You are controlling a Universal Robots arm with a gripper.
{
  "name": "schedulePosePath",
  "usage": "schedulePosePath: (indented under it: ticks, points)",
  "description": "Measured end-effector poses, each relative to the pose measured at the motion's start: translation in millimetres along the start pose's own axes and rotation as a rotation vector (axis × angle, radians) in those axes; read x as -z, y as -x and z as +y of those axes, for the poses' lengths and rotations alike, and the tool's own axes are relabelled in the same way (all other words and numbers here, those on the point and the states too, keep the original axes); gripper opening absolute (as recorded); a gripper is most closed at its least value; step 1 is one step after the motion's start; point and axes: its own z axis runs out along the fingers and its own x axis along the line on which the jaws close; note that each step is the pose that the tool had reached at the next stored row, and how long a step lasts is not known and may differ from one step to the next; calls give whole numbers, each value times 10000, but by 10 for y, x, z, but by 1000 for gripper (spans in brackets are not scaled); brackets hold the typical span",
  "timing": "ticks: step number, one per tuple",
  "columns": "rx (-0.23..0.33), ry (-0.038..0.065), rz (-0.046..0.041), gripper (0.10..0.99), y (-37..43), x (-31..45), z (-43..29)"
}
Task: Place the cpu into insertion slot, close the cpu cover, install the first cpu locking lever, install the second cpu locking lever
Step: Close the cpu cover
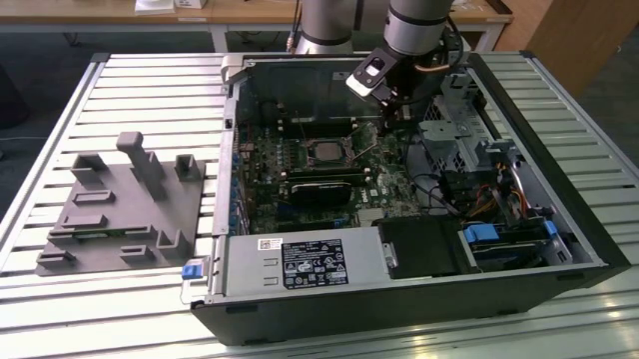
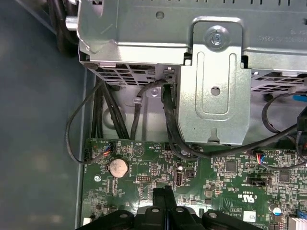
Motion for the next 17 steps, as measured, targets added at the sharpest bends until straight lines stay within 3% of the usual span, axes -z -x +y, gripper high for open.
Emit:
schedulePosePath:
  ticks: [17]
  points:
    - [0, 0, -6, 106, -2, -15, -79]
